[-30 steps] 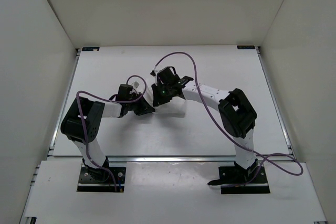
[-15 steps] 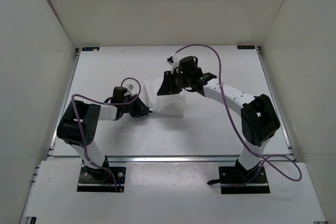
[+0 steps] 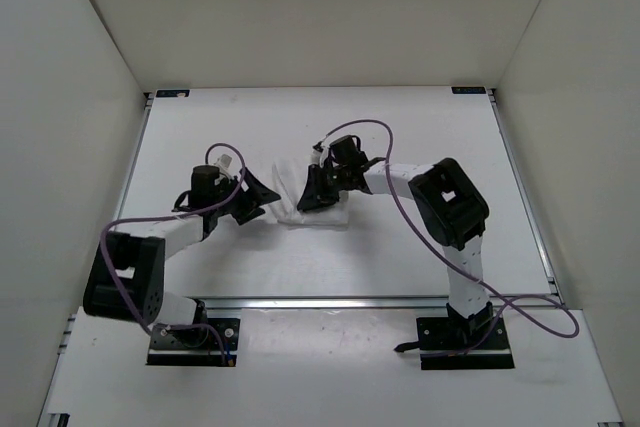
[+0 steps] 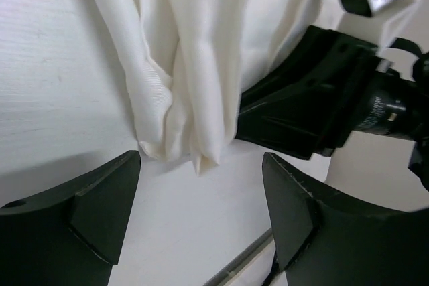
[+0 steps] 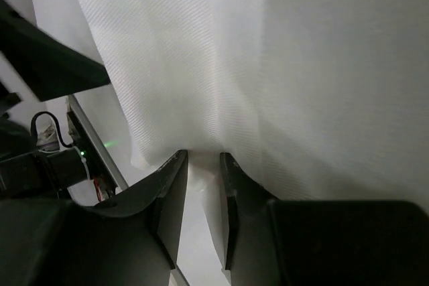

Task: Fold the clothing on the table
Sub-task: Fold the skirt

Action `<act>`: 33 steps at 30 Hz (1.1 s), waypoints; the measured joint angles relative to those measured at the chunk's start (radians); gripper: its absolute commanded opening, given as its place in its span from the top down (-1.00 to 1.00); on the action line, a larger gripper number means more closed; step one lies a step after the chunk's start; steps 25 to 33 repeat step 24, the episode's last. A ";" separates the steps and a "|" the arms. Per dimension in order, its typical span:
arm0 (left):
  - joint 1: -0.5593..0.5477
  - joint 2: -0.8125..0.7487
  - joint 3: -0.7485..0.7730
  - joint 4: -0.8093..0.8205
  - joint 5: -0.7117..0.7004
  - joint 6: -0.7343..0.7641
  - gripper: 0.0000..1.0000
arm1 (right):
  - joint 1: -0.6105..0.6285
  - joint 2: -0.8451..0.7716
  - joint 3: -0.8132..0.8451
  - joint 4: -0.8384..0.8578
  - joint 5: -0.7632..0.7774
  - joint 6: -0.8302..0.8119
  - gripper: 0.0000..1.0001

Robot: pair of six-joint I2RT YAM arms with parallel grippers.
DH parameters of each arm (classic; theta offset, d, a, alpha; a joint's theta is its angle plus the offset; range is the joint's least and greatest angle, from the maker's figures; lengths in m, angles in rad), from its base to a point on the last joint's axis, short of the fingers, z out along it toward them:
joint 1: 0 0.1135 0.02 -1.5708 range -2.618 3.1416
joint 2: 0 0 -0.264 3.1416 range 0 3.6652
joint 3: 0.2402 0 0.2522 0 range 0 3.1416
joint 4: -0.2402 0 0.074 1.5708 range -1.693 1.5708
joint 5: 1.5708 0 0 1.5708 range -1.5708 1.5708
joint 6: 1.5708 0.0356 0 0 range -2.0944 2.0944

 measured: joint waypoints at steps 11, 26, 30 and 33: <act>0.083 -0.225 0.070 -0.264 -0.012 0.152 -0.97 | 0.014 -0.128 0.073 -0.166 0.086 -0.111 0.35; 0.038 -0.293 0.172 -0.544 -0.086 0.353 -0.95 | -0.372 -0.705 -0.263 -0.268 0.199 -0.290 0.24; 0.038 -0.293 0.172 -0.544 -0.086 0.353 -0.95 | -0.372 -0.705 -0.263 -0.268 0.199 -0.290 0.24; 0.038 -0.293 0.172 -0.544 -0.086 0.353 -0.95 | -0.372 -0.705 -0.263 -0.268 0.199 -0.290 0.24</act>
